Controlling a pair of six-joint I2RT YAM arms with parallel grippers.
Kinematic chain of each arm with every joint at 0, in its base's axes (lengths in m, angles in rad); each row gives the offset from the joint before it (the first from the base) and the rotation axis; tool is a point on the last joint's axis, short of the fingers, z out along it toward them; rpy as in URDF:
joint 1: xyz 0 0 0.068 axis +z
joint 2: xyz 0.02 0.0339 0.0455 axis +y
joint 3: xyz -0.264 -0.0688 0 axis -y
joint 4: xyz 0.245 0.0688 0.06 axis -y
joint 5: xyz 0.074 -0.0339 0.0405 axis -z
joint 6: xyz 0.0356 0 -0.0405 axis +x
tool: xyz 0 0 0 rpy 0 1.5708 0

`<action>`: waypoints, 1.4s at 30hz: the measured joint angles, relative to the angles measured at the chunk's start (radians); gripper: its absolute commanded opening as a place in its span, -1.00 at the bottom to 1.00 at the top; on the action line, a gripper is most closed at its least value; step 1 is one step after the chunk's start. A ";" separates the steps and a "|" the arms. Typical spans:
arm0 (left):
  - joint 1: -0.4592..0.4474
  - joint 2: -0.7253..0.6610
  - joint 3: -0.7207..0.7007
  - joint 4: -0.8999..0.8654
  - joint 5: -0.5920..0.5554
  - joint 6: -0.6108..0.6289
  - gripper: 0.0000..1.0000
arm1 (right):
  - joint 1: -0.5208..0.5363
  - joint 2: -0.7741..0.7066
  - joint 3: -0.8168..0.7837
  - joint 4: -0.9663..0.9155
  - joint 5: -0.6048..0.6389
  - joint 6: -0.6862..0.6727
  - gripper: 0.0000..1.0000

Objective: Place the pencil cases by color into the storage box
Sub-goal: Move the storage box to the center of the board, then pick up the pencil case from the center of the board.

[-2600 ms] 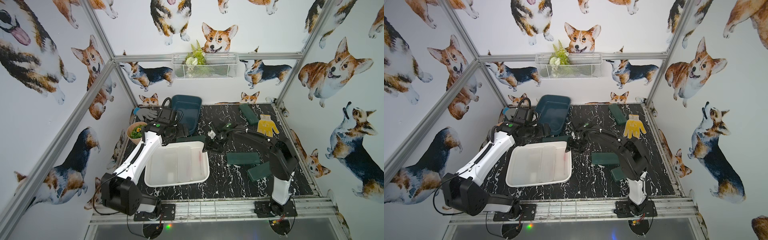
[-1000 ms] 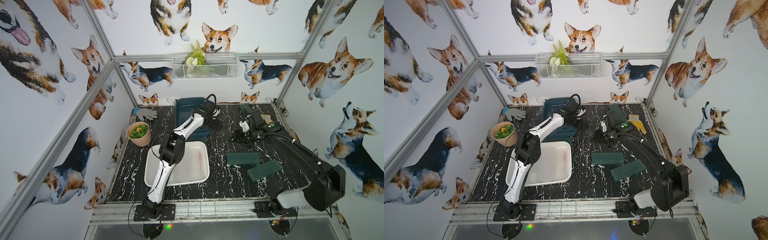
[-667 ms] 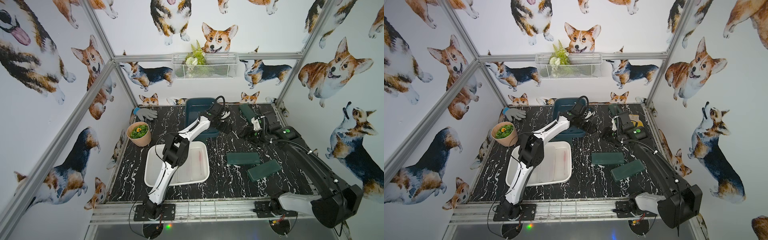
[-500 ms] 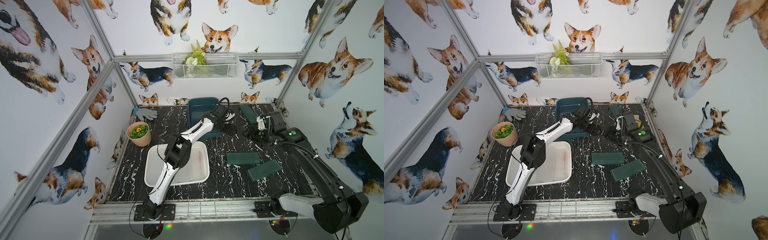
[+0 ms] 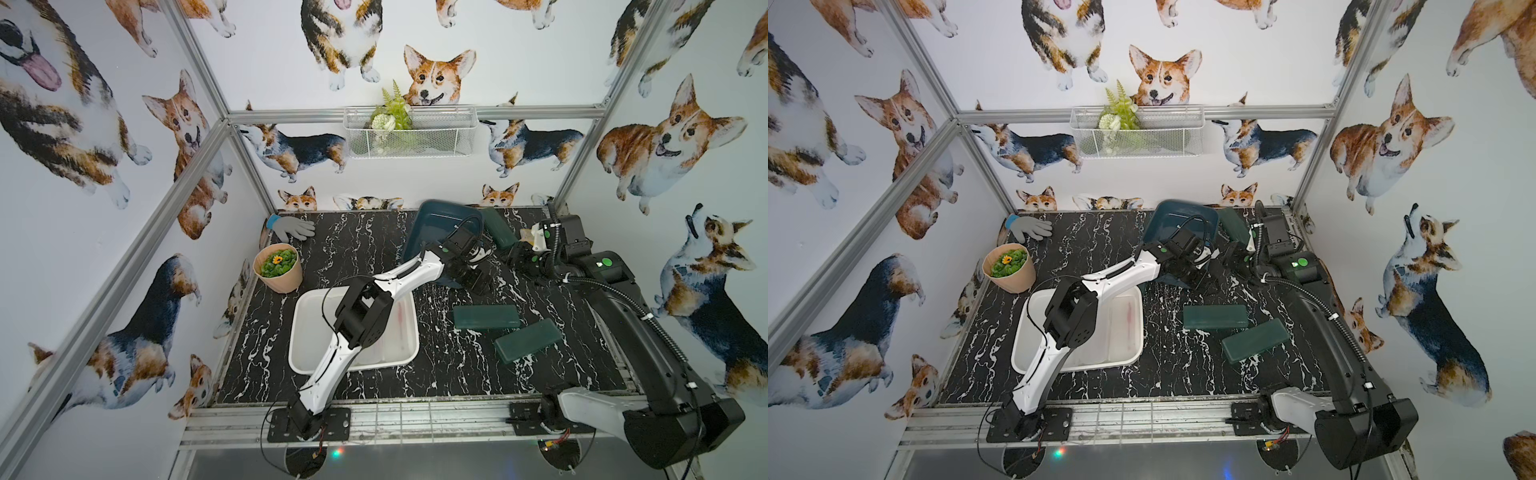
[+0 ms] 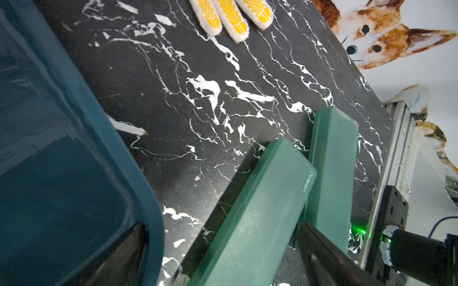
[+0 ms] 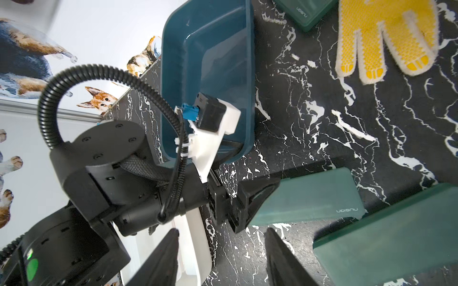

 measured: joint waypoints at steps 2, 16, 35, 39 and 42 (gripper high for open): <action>-0.014 -0.007 -0.006 0.000 0.005 -0.006 0.94 | -0.007 0.000 0.011 -0.003 0.007 -0.001 0.14; 0.072 -0.228 -0.026 -0.062 -0.046 0.015 1.00 | -0.032 0.047 0.074 -0.066 0.048 0.000 0.36; -0.004 -0.853 -0.560 -0.073 -0.321 0.086 1.00 | -0.171 0.061 -0.227 -0.121 0.023 0.239 0.64; -0.052 -0.933 -0.663 -0.065 -0.368 0.078 1.00 | -0.204 0.047 -0.300 -0.124 0.027 0.264 0.65; -0.061 -0.980 -0.726 -0.059 -0.397 0.067 1.00 | -0.232 0.052 -0.352 -0.122 0.030 0.268 0.65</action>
